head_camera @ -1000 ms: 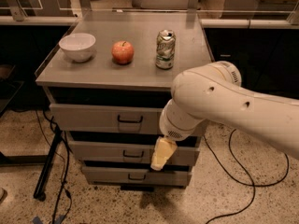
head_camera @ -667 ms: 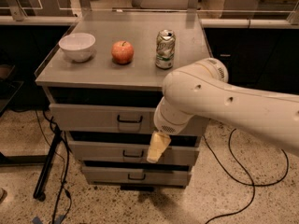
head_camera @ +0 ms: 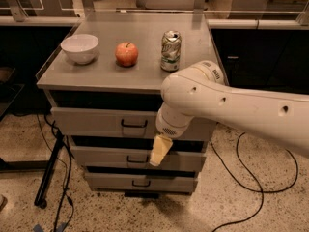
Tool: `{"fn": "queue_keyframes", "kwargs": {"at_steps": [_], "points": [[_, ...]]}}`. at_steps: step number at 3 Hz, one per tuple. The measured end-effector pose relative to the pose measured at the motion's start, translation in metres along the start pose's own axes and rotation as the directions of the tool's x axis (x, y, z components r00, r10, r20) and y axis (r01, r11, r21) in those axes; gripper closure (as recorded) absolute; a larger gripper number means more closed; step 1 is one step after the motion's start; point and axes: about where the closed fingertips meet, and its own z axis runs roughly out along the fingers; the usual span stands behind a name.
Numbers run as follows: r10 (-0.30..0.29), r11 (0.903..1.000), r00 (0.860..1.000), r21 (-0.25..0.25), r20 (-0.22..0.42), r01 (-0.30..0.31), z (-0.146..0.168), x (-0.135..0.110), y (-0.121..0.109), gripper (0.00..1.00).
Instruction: Open top drawer
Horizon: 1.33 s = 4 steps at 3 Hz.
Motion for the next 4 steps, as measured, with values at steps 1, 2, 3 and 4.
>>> {"fn": "queue_keyframes", "kwargs": {"at_steps": [1, 2, 3, 4], "points": [[-0.005, 0.9999, 1.0, 0.016, -0.009, 0.006, 0.004, 0.003, 0.005, 0.0], [0.0, 0.9991, 1.0, 0.043, -0.027, 0.001, 0.014, 0.003, -0.009, 0.0], [0.003, 0.9985, 0.999, 0.054, -0.046, -0.001, 0.031, 0.001, -0.025, 0.0], [0.012, 0.9983, 0.998, 0.058, -0.067, -0.008, 0.055, -0.002, -0.045, 0.0]]}}
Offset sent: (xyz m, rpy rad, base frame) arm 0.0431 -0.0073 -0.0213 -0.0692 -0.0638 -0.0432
